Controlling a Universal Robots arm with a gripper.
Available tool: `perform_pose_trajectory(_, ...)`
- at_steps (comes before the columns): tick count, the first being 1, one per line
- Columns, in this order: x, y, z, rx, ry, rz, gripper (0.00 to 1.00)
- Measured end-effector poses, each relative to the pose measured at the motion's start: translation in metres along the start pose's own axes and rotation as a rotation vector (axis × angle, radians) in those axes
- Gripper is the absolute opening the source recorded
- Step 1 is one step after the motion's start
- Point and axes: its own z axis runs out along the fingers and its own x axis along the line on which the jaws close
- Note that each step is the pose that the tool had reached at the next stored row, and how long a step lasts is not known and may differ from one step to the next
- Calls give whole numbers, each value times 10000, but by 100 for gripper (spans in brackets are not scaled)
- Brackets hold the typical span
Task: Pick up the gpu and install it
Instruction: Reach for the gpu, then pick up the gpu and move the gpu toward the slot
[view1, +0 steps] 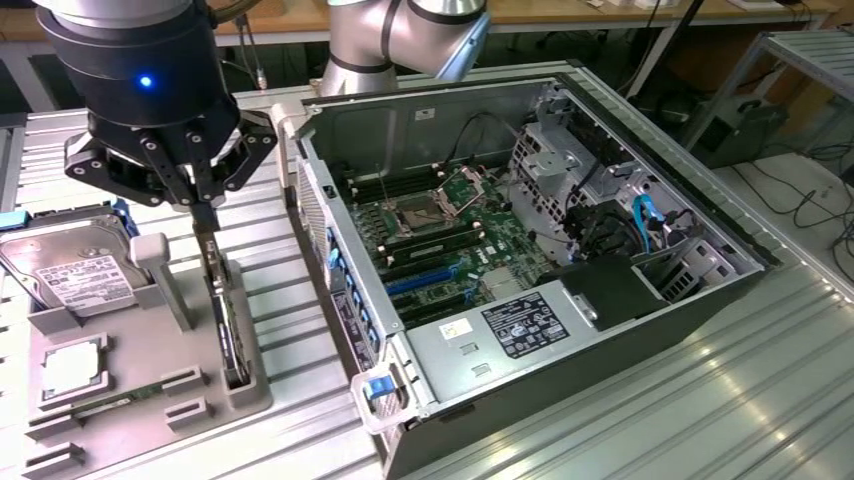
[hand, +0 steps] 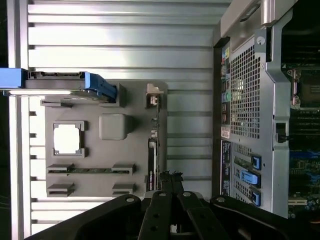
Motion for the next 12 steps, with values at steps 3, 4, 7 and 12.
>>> perform_pose_trajectory(3, 2, -1, 0, -1, 0, -2, 11)
perform_pose_trajectory(4, 2, -1, 0, -1, 0, -2, 11)
perform_pose_trajectory(7, 1, -1, 0, -1, -1, -2, 11)
perform_pose_trajectory(12, 2, -1, 0, -1, -1, -2, 11)
